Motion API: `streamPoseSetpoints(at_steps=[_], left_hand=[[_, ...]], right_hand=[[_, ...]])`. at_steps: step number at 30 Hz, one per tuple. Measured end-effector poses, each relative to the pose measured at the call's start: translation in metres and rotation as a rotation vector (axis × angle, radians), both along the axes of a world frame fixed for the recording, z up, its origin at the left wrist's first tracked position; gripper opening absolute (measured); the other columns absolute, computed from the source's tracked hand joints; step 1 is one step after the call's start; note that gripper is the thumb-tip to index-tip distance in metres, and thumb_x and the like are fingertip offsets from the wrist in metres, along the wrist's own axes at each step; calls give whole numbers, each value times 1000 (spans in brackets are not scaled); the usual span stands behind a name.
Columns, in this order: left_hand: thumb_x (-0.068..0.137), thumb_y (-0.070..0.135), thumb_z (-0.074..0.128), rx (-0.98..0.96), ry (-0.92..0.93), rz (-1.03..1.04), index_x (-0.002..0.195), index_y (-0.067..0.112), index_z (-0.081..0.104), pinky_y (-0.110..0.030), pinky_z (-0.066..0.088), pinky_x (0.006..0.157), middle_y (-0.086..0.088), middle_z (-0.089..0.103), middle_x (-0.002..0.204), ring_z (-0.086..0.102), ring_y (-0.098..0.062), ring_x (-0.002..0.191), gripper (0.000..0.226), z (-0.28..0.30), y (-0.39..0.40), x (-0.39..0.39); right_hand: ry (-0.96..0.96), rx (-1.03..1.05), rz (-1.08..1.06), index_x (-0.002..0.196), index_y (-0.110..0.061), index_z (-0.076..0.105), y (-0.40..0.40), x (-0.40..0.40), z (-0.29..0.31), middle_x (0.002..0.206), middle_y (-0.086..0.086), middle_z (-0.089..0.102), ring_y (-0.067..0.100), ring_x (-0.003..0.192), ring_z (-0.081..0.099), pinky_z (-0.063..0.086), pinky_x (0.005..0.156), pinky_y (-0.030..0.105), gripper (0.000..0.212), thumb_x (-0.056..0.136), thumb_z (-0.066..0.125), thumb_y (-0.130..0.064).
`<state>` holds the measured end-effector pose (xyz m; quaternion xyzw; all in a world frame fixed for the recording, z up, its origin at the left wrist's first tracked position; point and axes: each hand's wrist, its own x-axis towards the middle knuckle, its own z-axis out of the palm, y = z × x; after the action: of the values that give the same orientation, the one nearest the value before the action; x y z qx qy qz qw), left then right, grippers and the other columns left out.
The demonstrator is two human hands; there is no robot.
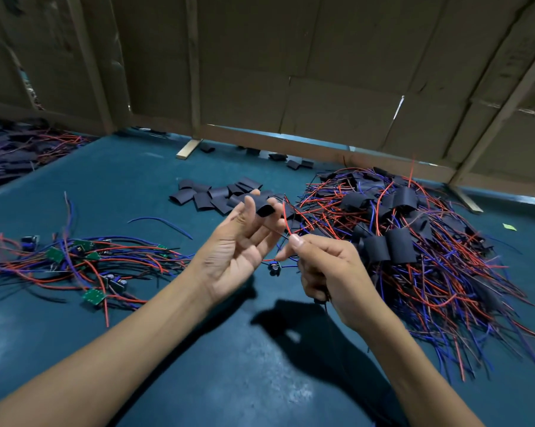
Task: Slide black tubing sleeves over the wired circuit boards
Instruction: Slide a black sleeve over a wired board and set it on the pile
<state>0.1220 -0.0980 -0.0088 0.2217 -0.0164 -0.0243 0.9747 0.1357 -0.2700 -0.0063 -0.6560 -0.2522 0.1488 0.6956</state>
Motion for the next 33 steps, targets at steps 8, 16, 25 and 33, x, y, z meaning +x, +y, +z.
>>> streamPoseSetpoints(at_steps=[8,16,25,33], left_hand=[[84,31,66,-2,42,-58,115,10,63,-35,61,79,-15,72,106,72,-24,89,37,2,-7,-3],[84,24,65,91,-29,-15,122,12,57,-34,60,77,-12,72,105,73,-23,91,40,3,-9,-5],[81,19,65,101,-62,50,118,8,54,-31,61,75,-13,72,102,74,-23,92,40,5,-14,-8],[77,2,78,430,-152,27,128,12,57,-36,61,78,-16,70,101,69,-25,91,56,2,-14,-9]], right_hand=[[-222,50,-174,87,-18,77,2,-4,-3,53,4,26,19,44,23,23,42,29,28,98,56,-34],[-576,-157,-323,83,-11,73,7,-6,-9,63,-9,54,1,60,43,36,59,21,23,98,58,-22],[-545,-143,-255,60,-13,66,4,-7,-5,58,-16,53,0,52,43,31,57,12,32,89,61,-27],[-99,11,-162,59,-22,66,4,-3,-1,47,-9,38,7,42,30,26,43,18,29,87,61,-25]])
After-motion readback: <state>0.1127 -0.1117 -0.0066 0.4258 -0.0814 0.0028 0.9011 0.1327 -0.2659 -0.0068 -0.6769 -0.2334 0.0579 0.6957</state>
